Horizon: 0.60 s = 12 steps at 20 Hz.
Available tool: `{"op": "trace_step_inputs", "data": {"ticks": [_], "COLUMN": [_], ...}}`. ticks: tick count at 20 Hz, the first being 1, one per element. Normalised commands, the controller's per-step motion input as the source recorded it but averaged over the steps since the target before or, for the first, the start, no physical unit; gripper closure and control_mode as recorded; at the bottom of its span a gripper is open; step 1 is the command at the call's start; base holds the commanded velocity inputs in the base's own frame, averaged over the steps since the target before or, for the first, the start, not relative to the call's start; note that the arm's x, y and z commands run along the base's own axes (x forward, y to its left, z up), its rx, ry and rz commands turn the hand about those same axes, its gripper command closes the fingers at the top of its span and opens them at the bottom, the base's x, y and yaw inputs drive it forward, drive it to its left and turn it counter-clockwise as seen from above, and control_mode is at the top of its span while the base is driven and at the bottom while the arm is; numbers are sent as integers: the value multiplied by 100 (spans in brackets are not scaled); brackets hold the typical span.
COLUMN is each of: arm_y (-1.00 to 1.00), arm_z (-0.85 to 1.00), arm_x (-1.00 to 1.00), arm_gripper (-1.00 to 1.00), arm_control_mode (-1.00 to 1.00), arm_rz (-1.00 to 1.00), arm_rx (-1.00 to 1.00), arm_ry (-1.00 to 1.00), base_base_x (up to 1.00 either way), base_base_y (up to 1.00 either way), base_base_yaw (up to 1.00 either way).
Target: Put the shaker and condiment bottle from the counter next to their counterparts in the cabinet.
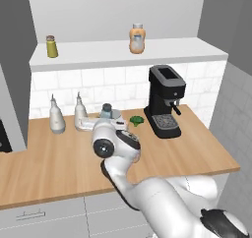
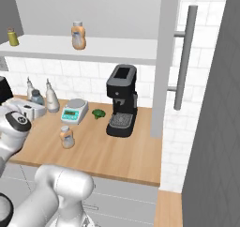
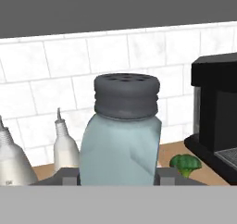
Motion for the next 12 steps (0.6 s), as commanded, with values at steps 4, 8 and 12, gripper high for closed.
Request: {"op": "trace_step_inputs", "data": {"ticks": [4,8,12], "arm_y": [0,0,0], "arm_z": [78,78,80], "arm_x": [-4,-21,-16], "arm_gripper": [100,100,100], "arm_control_mode": [-100,-100,-100], "arm_rz": [16,14,14], "arm_rx": [0,0,0], "arm_ry": [0,0,0], "base_base_x": [0,0,0], "base_base_y": [0,0,0], "base_base_yaw": [0,0,0]}}
